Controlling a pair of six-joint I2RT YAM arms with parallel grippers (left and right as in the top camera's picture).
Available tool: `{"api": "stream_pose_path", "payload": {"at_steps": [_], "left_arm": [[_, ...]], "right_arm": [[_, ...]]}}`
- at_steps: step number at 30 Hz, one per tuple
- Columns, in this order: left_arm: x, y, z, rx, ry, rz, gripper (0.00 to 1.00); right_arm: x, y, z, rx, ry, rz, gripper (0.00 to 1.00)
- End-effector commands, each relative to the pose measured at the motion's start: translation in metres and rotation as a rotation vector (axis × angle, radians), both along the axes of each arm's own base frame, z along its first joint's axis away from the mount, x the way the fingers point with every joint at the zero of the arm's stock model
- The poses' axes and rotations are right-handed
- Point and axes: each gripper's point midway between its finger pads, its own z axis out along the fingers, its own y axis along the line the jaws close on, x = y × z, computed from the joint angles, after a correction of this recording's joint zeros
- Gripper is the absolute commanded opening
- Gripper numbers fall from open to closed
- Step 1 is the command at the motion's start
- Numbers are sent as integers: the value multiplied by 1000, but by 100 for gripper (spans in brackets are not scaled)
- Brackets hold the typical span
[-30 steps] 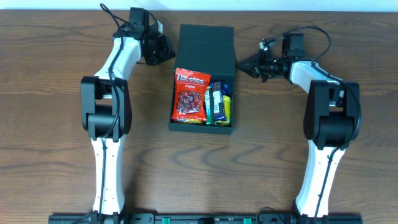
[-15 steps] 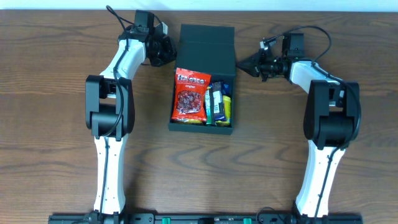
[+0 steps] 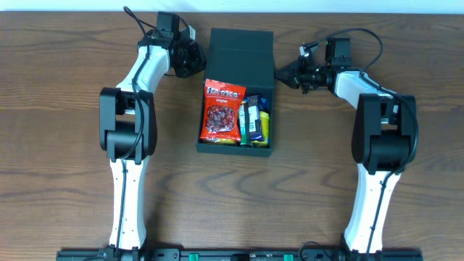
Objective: Pack container
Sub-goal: 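Push the box lid's back edge forward with both grippers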
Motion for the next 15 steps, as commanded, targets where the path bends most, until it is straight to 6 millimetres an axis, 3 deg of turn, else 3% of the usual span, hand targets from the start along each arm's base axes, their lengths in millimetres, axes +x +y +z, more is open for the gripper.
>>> {"api": "stream_pose_path", "payload": {"at_steps": [1,7,15], "left_arm": [[-5,-2,-11,-1,30,-2,6],[-8,-4,-18,-15,53,-2,6],[4,-16,-3,-95,-16,-30,5]], "right_arm": [[3,6,4,3,-10,9,2],[2,9,4,3,-10,15,2],[5,16,20,62,-91,68,2]]}}
